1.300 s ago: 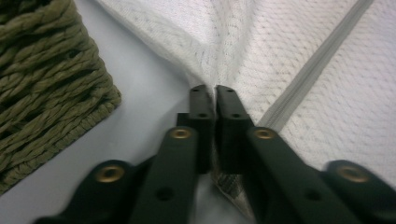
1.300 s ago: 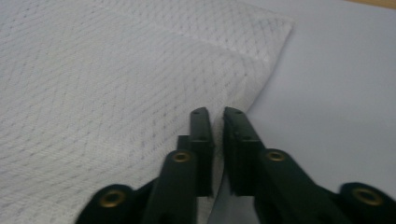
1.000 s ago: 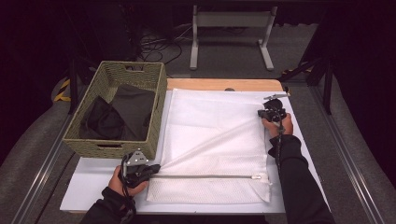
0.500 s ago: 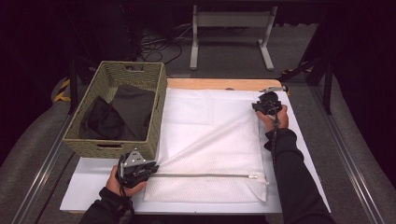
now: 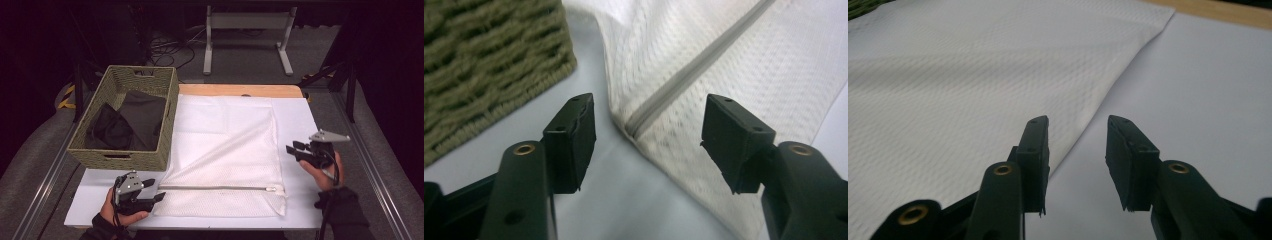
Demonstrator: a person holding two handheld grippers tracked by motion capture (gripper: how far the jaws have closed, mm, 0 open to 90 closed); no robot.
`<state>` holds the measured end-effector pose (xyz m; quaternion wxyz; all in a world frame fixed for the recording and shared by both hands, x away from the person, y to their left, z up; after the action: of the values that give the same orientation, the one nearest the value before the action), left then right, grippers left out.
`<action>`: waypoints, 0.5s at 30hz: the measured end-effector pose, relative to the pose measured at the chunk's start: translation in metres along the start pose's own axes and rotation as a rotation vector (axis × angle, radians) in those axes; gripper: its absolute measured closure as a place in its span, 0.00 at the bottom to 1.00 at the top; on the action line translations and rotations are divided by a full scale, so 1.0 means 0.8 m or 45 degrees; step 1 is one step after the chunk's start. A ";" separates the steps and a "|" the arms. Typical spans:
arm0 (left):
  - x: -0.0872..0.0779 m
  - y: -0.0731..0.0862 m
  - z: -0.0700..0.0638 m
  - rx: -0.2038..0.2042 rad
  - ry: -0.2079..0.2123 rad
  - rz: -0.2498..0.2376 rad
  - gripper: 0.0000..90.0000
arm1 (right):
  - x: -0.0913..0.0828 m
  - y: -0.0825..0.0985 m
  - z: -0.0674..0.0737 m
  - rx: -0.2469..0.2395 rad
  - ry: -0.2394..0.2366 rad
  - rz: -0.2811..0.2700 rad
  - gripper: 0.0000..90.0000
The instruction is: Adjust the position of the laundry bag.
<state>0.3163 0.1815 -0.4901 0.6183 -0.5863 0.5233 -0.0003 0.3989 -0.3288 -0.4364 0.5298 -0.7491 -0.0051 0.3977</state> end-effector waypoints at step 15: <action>0.011 -0.002 0.003 -0.027 -0.038 0.059 0.80 | -0.009 0.057 0.109 -0.159 -0.189 0.165 0.77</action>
<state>0.3228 0.1778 -0.4954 0.6198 -0.5804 0.5274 0.0284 0.3225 -0.2831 -0.4788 0.4534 -0.7478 -0.0208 0.4845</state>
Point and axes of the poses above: each handheld gripper's, and its own axes: x roughly forward along the jaws, y roughly out of its underside, z roughly to its left, the point moved 4 cm from there along x, roughly forward along the jaws, and after that the axes turned 12 degrees about -x, right-handed, at the moved point
